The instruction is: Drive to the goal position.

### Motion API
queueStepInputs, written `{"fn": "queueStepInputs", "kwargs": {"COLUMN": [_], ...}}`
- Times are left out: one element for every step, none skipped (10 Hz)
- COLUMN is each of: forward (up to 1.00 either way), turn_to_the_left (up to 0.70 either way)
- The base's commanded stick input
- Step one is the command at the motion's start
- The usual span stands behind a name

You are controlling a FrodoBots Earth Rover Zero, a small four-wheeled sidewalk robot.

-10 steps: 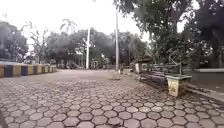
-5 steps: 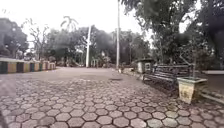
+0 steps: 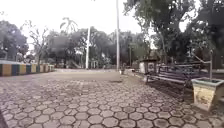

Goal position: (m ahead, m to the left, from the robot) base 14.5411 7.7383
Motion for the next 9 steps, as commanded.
{"fn": "queueStepInputs", "kwargs": {"forward": [0.00,0.00,0.28,0.45,0.45,0.68,0.70,0.70,0.70], "turn_to_the_left": [0.00,0.00,0.00,0.00,0.00,0.00,0.00,0.00,0.00]}}
